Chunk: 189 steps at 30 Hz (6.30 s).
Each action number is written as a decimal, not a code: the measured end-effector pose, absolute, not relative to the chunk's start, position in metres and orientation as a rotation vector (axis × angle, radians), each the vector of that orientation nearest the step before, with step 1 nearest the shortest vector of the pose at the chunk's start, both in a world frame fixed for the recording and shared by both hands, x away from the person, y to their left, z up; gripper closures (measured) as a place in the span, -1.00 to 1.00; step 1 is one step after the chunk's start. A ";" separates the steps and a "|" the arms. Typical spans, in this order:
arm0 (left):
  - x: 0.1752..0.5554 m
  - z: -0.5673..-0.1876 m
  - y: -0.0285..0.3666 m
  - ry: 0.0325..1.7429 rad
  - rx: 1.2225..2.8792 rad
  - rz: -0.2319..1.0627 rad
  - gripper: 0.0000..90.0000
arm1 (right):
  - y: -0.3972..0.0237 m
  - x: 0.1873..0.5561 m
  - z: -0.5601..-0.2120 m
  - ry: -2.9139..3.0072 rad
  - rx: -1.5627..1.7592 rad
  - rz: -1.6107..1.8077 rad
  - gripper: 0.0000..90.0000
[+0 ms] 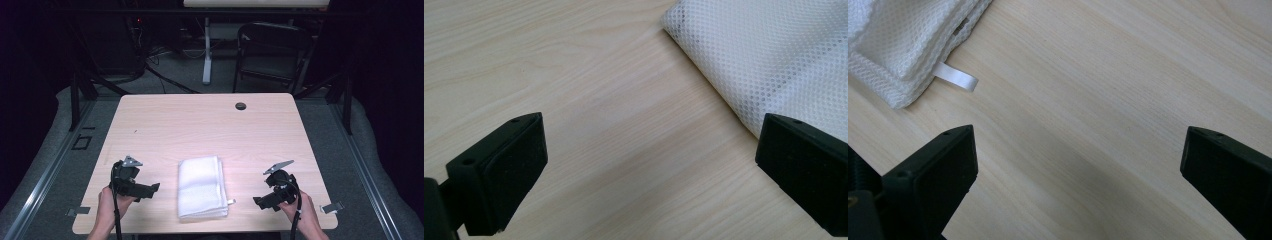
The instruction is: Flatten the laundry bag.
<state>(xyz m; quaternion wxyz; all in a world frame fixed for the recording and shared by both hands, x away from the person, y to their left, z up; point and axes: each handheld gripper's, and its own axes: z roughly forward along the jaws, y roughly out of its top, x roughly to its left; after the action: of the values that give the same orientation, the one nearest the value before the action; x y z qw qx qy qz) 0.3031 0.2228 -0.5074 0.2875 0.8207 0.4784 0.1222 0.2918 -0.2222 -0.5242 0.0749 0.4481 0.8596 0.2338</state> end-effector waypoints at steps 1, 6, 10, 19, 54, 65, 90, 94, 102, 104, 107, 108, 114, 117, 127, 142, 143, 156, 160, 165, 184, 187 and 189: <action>0.303 -0.507 0.223 1.278 2.189 0.324 -1.00 | -0.222 0.292 -0.524 2.579 1.344 0.701 -0.97; 0.301 -0.506 0.220 1.259 2.192 0.331 -1.00 | -0.220 0.291 -0.523 2.576 1.347 0.685 -0.96; 0.300 -0.505 0.216 1.245 2.204 0.322 -0.99 | -0.218 0.290 -0.523 2.582 1.332 0.677 -0.95; 0.296 -0.503 0.205 1.194 2.225 0.322 -0.95 | -0.214 0.287 -0.522 2.587 1.321 0.677 -0.93; 0.275 -0.511 0.126 0.875 2.374 0.259 -0.74 | -0.194 0.284 -0.523 2.644 1.280 0.704 -0.79; 0.270 -0.516 0.109 0.774 2.428 0.232 -0.66 | -0.196 0.284 -0.522 2.634 1.289 0.735 -0.70; 0.273 -0.545 0.063 0.645 2.600 0.225 -0.27 | -0.188 0.285 -0.527 2.673 1.273 0.702 -0.66; 0.274 -0.550 0.060 0.615 2.640 0.237 -0.15 | -0.187 0.285 -0.528 2.685 1.264 0.688 -0.65; 0.276 -0.549 0.062 0.591 2.646 0.227 0.23 | -0.184 0.285 -0.529 2.686 1.263 0.686 -0.63; 0.276 -0.549 0.064 0.591 2.637 0.218 0.35 | -0.183 0.285 -0.529 2.693 1.251 0.689 -0.62; 0.278 -0.549 0.067 0.596 2.625 0.207 0.49 | -0.181 0.285 -0.529 2.698 1.244 0.671 -0.60; 0.279 -0.549 0.067 0.597 2.629 0.215 0.51 | -0.181 0.284 -0.530 2.694 1.243 0.678 -0.59; 0.281 -0.547 0.071 0.614 2.602 0.205 0.74 | -0.176 0.283 -0.529 2.709 1.212 0.668 -0.27; 0.282 -0.545 0.074 0.617 2.583 0.202 0.80 | -0.174 0.282 -0.528 2.715 1.181 0.665 0.01; 0.285 -0.538 0.081 0.641 2.519 0.213 0.83 | -0.151 0.277 -0.527 2.758 1.045 0.734 1.00; 0.286 -0.534 0.087 0.656 2.452 0.210 0.83 | -0.098 0.286 -0.553 2.796 0.870 0.804 1.00; 0.286 -0.533 0.087 0.656 2.449 0.215 0.83 | -0.096 0.285 -0.558 2.792 0.876 0.802 1.00; 0.286 -0.524 0.095 0.680 2.416 0.230 0.83 | -0.097 0.286 -0.559 2.792 0.903 0.761 1.00; 0.287 -0.521 0.100 0.696 2.396 0.245 0.83 | -0.097 0.286 -0.560 2.789 0.907 0.761 1.00; 0.287 -0.516 0.107 0.722 2.365 0.278 0.83 | -0.098 0.287 -0.559 2.795 0.922 0.751 1.00; 0.285 -0.504 0.136 0.795 2.309 0.329 0.84 | -0.099 0.287 -0.557 2.788 0.969 0.684 1.00; 0.285 -0.503 0.138 0.801 2.303 0.330 0.83 | -0.099 0.288 -0.555 2.791 0.973 0.642 1.00; 0.284 -0.503 0.139 0.807 2.302 0.328 0.83 | -0.101 0.289 -0.555 2.790 0.988 0.637 1.00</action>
<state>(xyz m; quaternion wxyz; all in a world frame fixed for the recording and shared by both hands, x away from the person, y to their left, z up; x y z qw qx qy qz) 0.2845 0.1393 -0.5029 0.3336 0.8817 0.3091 0.1257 0.2888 -0.1006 -0.5551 0.0570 0.3259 0.9200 0.2101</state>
